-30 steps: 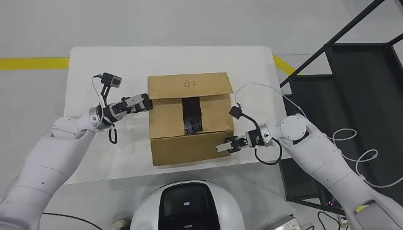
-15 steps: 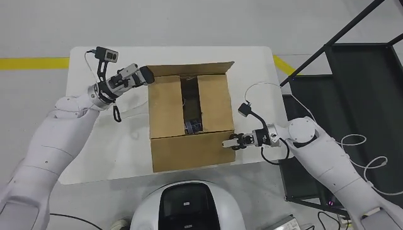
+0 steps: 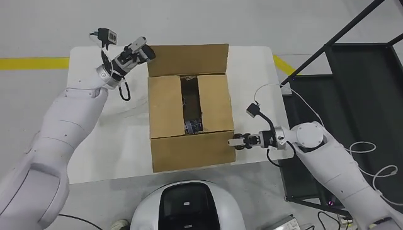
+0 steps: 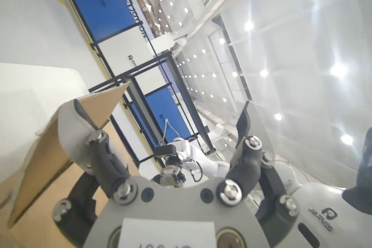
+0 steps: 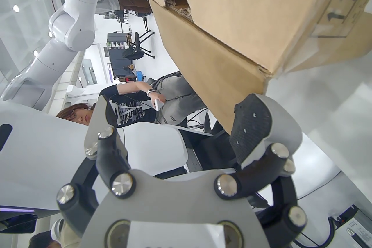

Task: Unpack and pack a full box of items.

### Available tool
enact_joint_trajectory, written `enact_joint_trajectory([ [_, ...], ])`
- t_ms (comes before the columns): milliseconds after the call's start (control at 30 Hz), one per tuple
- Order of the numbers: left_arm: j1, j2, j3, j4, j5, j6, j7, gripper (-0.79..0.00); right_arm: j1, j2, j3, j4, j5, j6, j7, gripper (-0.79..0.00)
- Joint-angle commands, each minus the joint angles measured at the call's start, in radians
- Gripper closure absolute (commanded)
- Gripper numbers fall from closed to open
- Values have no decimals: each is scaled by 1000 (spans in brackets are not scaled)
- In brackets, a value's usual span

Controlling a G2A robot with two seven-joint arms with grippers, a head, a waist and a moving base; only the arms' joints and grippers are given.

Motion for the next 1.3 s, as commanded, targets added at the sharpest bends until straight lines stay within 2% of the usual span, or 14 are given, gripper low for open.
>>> enact_joint_trajectory([
  [0, -17, -18, 22, 45, 58, -3, 16, -785, -7, 1, 6, -6, -2, 0, -2, -785],
  [333, -65, -96, 62, 206, 143, 49, 48, -785, -57, 9, 48, -35, 3, -6, -19, -785],
  [600, -99, -133, 75, 289, 234, 59, 109, -785, -76, 8, 51, -44, 0, 0, -31, -785],
  [900, -125, -148, 120, 348, 444, 68, 206, -785, -73, 6, 55, -48, -4, 1, -29, -785],
  [1100, -127, -147, 128, 348, 519, 27, 170, -785, -75, 6, 59, -54, -5, -3, -21, -785],
  [1267, -127, -136, 94, 360, 482, -24, 135, -785, -79, 6, 64, -61, -9, -6, -15, -785],
])
